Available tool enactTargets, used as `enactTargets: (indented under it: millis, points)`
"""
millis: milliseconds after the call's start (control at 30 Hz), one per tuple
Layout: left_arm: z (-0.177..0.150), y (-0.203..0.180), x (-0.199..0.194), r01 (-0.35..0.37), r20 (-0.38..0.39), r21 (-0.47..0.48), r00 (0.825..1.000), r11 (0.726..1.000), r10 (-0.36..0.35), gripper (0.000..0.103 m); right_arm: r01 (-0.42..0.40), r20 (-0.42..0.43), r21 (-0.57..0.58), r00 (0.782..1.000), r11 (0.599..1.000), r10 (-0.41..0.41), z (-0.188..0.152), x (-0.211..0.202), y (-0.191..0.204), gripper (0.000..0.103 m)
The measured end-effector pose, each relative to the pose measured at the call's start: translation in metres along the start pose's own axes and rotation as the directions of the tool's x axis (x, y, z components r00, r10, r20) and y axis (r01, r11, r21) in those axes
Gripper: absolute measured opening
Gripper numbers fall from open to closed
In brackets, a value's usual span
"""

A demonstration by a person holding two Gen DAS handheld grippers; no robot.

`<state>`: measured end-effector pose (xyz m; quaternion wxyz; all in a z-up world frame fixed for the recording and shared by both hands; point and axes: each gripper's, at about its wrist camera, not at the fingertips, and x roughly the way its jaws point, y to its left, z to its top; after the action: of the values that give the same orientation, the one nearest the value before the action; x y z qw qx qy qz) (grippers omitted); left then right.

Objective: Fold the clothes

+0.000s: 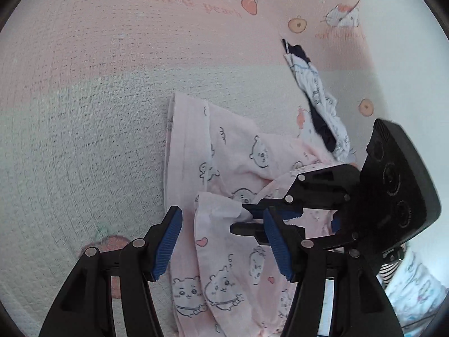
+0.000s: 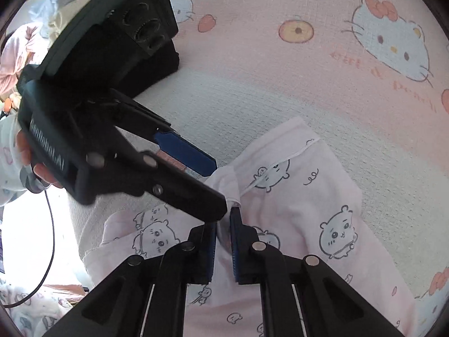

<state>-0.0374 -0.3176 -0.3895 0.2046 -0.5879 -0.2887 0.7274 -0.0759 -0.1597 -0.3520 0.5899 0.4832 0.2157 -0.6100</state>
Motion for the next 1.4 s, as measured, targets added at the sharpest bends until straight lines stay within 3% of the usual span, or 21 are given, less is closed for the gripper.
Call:
enactTargets:
  millis: [200,433,500,567,633,700,833,967,1000,1033,1133,1400]
  points:
    - [-0.015,0.006,0.014,0.142,-0.027,-0.163,0.989,0.976,-0.148,0.058,0.009,-0.043,0.015,0.999,1.000,-0.008,-0.010,0.010,0.005,0.008]
    - [-0.027,0.008,0.017,0.180,0.024,-0.238,0.983,0.954,-0.180,0.058,0.021,-0.035,0.071,0.999,0.997,-0.018,-0.011,0.012,0.003,0.008]
    - [-0.029,0.003,0.019,0.160,0.025,-0.242,0.987,0.957,-0.159,0.056,0.028,-0.030,0.091,0.999,0.995,-0.026,-0.010,0.012,0.002,0.008]
    - [-0.031,-0.004,0.022,0.114,0.030,-0.222,0.993,0.968,-0.110,0.046,0.049,-0.035,0.088,0.998,0.995,-0.046,-0.007,0.013,0.003,0.009]
    - [-0.031,-0.007,0.027,0.087,0.031,-0.221,0.996,0.971,-0.082,0.040,0.090,-0.033,0.068,0.996,0.994,-0.088,-0.004,0.014,0.007,0.036]
    - [-0.033,-0.006,0.029,0.081,0.041,-0.238,0.996,0.968,-0.074,0.032,0.093,-0.027,0.053,0.995,0.994,-0.092,-0.002,0.015,0.011,0.050]
    - [-0.034,-0.012,0.032,0.023,0.058,-0.190,0.998,0.982,-0.012,0.023,0.103,-0.031,0.065,0.994,0.993,-0.101,0.002,0.027,0.013,0.050]
    - [-0.035,-0.016,0.038,0.006,0.075,-0.174,0.997,0.985,0.007,0.020,0.106,-0.013,0.099,0.994,0.989,-0.106,0.008,0.034,0.013,0.044]
    - [-0.035,-0.015,0.038,0.006,0.080,-0.178,0.997,0.984,0.008,0.018,0.111,-0.011,0.100,0.994,0.989,-0.110,0.009,0.036,0.014,0.037]
    - [-0.035,-0.014,0.037,0.010,0.087,-0.183,0.996,0.983,0.006,0.017,0.111,-0.009,0.093,0.994,0.989,-0.111,0.011,0.037,0.018,0.022]
    - [-0.035,-0.011,0.035,0.030,0.110,-0.196,0.994,0.980,-0.008,0.013,0.155,-0.013,0.045,0.988,0.987,-0.154,0.031,0.048,0.036,0.009]
    - [-0.036,-0.009,0.012,0.103,0.180,-0.216,0.981,0.971,-0.064,0.011,0.234,0.079,0.061,0.968,0.970,-0.239,0.042,0.034,0.041,0.004]
